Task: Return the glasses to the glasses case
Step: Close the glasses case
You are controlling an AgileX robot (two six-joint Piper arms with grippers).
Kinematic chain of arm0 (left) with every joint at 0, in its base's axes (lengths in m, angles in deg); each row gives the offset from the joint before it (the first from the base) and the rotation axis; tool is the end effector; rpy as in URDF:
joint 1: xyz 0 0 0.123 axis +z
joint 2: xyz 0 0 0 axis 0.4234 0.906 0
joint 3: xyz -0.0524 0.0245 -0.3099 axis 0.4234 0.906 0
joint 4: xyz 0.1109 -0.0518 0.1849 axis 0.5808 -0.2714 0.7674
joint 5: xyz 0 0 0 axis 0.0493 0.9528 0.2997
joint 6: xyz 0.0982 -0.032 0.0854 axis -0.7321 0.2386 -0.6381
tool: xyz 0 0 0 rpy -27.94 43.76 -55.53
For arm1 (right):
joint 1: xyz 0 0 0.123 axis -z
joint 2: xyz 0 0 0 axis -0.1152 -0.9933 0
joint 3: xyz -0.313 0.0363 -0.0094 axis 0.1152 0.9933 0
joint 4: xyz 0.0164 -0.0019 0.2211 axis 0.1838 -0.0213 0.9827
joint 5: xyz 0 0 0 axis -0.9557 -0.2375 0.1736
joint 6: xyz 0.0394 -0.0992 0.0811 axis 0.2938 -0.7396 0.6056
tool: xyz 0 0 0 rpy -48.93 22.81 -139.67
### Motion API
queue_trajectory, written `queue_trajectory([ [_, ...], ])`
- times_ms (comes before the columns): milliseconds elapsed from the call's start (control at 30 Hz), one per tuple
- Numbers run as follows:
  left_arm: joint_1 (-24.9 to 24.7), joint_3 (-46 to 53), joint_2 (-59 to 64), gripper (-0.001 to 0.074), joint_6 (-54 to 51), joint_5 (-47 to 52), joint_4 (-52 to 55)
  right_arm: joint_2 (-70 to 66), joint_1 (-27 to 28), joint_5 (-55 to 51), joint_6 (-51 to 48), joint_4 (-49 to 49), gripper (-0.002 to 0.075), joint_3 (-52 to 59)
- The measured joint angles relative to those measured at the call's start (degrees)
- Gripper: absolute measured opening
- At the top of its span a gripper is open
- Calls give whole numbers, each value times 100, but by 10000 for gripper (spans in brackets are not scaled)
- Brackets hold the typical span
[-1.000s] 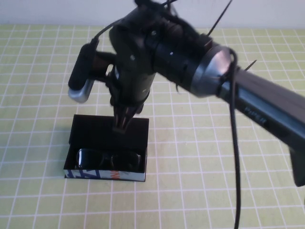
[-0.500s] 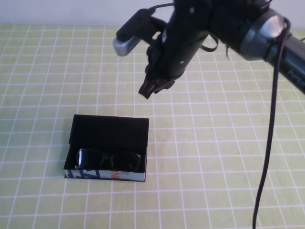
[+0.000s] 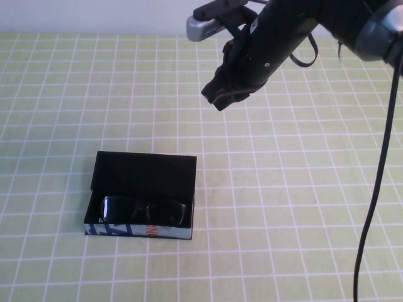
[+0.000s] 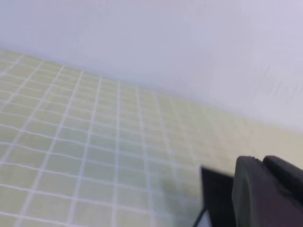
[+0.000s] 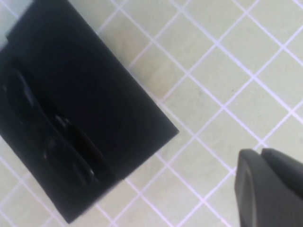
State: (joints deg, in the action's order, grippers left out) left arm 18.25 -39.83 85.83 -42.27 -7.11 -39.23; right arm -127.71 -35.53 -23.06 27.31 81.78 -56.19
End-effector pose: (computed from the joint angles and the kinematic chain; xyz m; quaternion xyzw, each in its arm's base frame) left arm 0.0382 -0.0067 0.1978 -0.0640 0.7058 -0.1570 0.6878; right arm 0.3893 0.2453 0.3151 -0.3991 0.8821 0.1198 0.2195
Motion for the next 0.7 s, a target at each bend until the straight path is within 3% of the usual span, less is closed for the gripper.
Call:
queue_trajectory([
  [167, 0, -107, 19, -2, 748, 122, -279, -33, 235, 0, 79, 420, -11, 0],
  [400, -318, -1323, 1614, -2, 814, 1887, -302, -325, 317, 0, 146, 604, -11, 0],
  [567, -493, -2176, 3303, -2, -35, 2874, -427, -432, 317, 0, 155, 640, -11, 0],
  [700, -506, -2736, 4618, -2, -1389, 3387, -1207, -470, 317, 0, 155, 640, -11, 0],
])
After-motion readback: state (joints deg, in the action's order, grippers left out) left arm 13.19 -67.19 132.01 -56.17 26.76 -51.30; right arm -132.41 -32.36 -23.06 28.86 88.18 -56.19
